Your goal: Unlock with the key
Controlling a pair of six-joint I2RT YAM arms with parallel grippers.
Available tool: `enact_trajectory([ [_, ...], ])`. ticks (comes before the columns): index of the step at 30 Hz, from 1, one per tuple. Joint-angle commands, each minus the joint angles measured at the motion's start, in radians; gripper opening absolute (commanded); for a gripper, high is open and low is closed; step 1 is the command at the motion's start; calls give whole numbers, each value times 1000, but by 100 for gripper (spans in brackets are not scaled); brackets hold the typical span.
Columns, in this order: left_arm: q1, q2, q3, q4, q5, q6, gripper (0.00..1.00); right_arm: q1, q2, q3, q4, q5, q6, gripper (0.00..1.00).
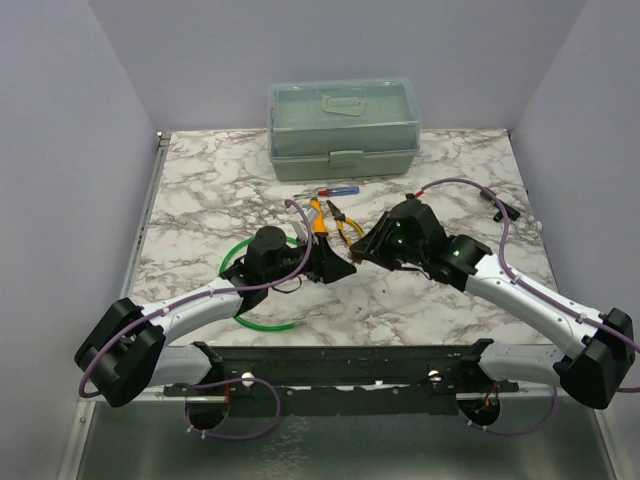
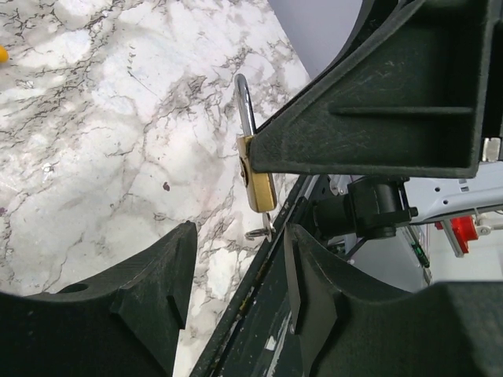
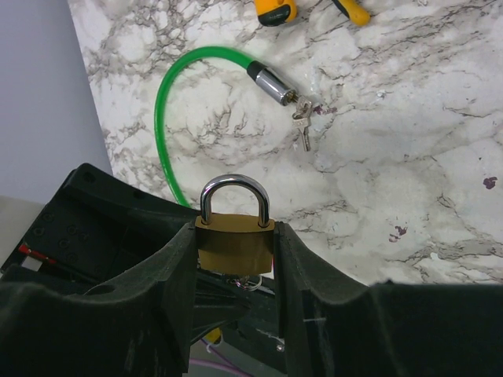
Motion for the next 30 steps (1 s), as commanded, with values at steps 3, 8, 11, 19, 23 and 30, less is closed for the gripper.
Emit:
enact_trajectory([
  [3,3,39,33,74,-4,-11,54,8,-12,-15,70,-62,-48,0],
  [8,3,48,35,98,-24,-28,53,8,-4,-19,86,-82,-59,0],
  [11,2,46,30,113,-44,-39,51,8,-3,-23,92,-82,-67,0],
  [19,2,32,20,128,-105,-58,35,8,9,-26,103,-89,-76,0],
  [23,2,33,16,133,-144,-69,21,9,13,-25,113,-109,-80,0],
  [30,2,34,9,139,-174,-83,0,8,-14,-57,167,-150,-100,12],
])
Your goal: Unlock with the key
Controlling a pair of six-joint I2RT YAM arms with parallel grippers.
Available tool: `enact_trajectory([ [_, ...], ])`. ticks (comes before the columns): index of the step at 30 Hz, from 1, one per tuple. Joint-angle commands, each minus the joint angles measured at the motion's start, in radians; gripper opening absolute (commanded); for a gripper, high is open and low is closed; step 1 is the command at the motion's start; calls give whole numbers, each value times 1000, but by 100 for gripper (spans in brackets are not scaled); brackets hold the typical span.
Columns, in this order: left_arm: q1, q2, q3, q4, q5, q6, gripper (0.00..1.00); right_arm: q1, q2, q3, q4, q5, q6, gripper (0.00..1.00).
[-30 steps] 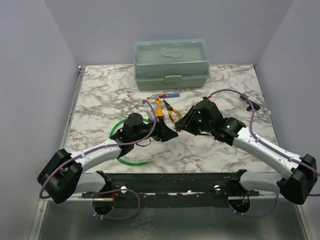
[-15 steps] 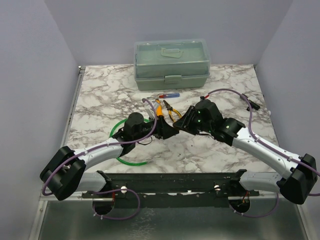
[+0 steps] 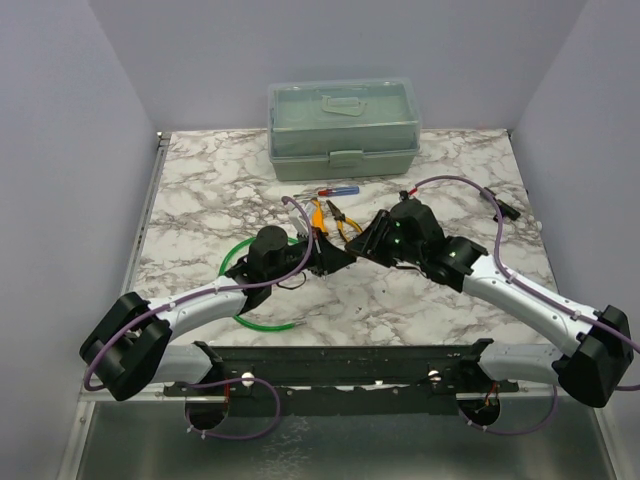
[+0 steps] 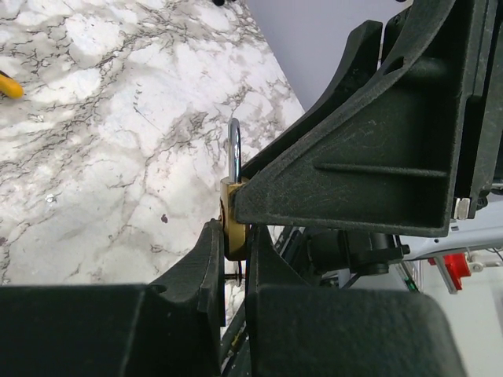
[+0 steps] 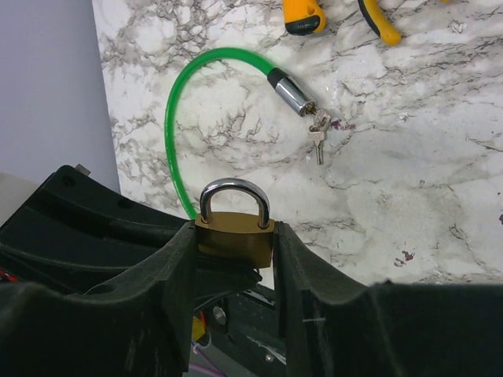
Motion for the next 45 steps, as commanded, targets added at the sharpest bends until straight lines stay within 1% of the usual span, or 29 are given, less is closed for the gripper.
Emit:
enact_trajectory([
  [1,7,-15,-1,38,-81,-12,0,12,-32,-33,71,-90,-21,23],
  [4,7,-35,-7,43,-76,-13,0,10,-55,-49,97,-78,-27,60],
  [5,7,-44,-8,43,-75,-13,0,11,-63,-54,105,-71,-33,70],
  [6,8,-54,-10,43,-73,-12,0,11,-70,-55,108,-62,-42,77],
  [8,7,-75,-15,43,-68,-11,0,10,-85,-53,114,-40,-75,80],
  [10,7,-97,-18,43,-57,-12,0,10,-113,-64,134,9,-114,81],
  [12,7,-120,-21,43,-38,-14,0,11,-172,-115,207,37,-156,81],
  [14,8,-141,-21,44,-3,-23,0,11,-255,-184,303,31,-207,75],
  [17,11,-165,-12,55,69,-49,0,11,-365,-242,398,-23,-258,70],
  [19,14,-183,-6,67,108,-78,0,11,-407,-262,455,-83,-274,68],
  [22,16,-211,3,87,157,-118,0,11,-444,-292,550,-193,-286,66],
  [25,19,-237,15,105,192,-154,0,10,-449,-307,640,-297,-288,62],
  [29,20,-268,33,126,220,-190,0,10,-439,-300,654,-325,-278,60],
  [35,23,-300,38,127,231,-199,0,10,-461,-296,647,-322,-277,55],
  [41,24,-299,46,132,258,-205,0,11,-458,-304,642,-332,-269,54],
  [45,24,-288,56,154,285,-218,0,11,-434,-304,679,-367,-263,51],
])
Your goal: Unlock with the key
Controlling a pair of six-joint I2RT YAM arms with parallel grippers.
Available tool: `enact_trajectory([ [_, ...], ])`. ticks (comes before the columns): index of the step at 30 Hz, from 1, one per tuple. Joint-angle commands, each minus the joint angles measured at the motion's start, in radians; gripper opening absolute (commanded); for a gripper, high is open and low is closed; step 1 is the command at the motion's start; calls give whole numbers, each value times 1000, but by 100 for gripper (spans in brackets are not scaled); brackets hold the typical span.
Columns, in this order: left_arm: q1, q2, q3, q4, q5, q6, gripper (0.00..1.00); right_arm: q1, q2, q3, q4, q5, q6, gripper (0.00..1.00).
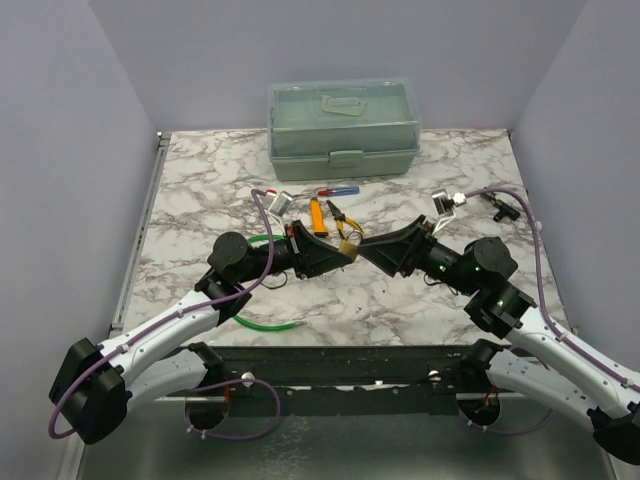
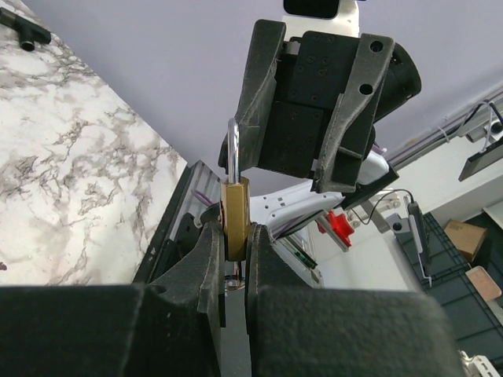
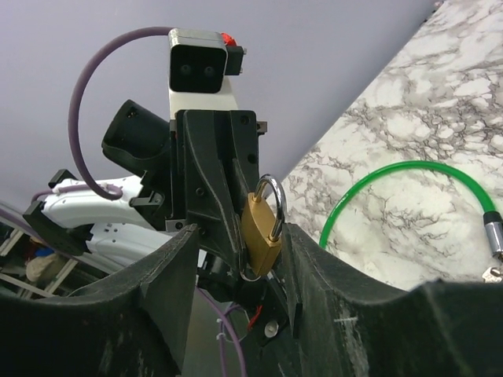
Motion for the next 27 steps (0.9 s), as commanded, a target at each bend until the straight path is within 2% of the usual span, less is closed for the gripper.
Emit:
enact_trajectory([
  [1,8,3,48,81,60,-20,0,7,24,-11,61,-64,-3,50],
  [11,7,11,52,123,82,-35,0,7,63,-2,98,-107,0,49],
  [17,8,30,52,145,93,-40,0,7,74,-8,134,-132,5,39],
  [21,7,48,52,164,100,-49,0,7,96,-6,158,-162,10,37],
  [27,7,71,57,190,108,-61,0,7,125,-10,192,-200,18,22],
])
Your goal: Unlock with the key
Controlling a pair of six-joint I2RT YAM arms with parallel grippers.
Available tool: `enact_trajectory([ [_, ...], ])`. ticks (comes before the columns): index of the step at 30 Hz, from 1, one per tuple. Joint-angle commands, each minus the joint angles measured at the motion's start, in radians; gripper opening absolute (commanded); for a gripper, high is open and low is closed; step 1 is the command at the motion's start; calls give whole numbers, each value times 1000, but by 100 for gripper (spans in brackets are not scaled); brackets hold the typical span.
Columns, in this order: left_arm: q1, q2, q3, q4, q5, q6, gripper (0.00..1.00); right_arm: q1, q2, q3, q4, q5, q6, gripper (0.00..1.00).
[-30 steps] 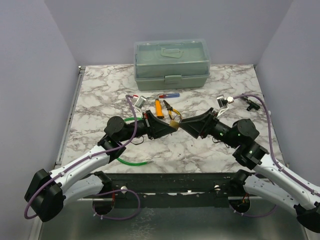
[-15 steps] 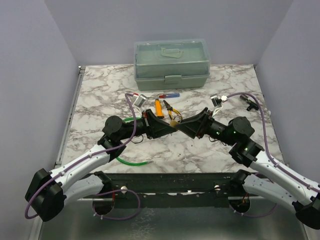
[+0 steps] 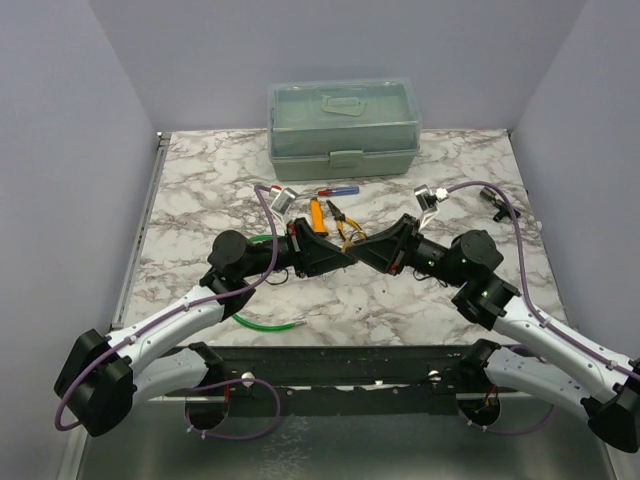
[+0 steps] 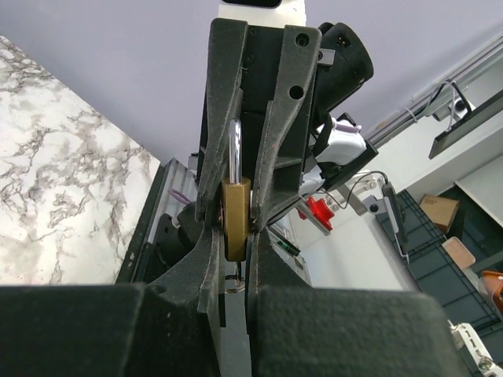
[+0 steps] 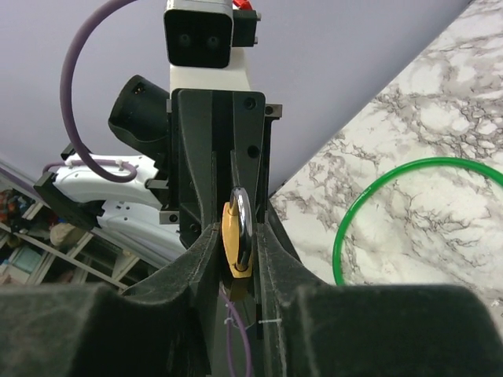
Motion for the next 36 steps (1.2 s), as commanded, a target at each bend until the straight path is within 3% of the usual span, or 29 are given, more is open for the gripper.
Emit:
enact_trajectory([
  [1,-1,19,40,64,20,-10,0,8,15,-11,62,-80,10,18],
  [4,-1,22,38,64,19,-11,0,9,7,-10,52,-65,11,1],
  [6,0,22,33,64,20,-7,11,8,-8,-8,28,-33,11,0],
  [9,5,17,20,63,21,0,41,9,-30,-5,-14,8,10,0],
  [11,10,11,7,59,17,7,55,9,-42,-2,-39,29,9,0],
  [17,30,-7,-18,-5,13,43,70,9,-74,10,-101,90,8,0],
  [24,39,-39,-27,-134,-12,128,69,9,-85,44,-214,226,18,0],
  [36,39,17,-13,-213,-54,210,46,9,-47,53,-229,237,31,0],
])
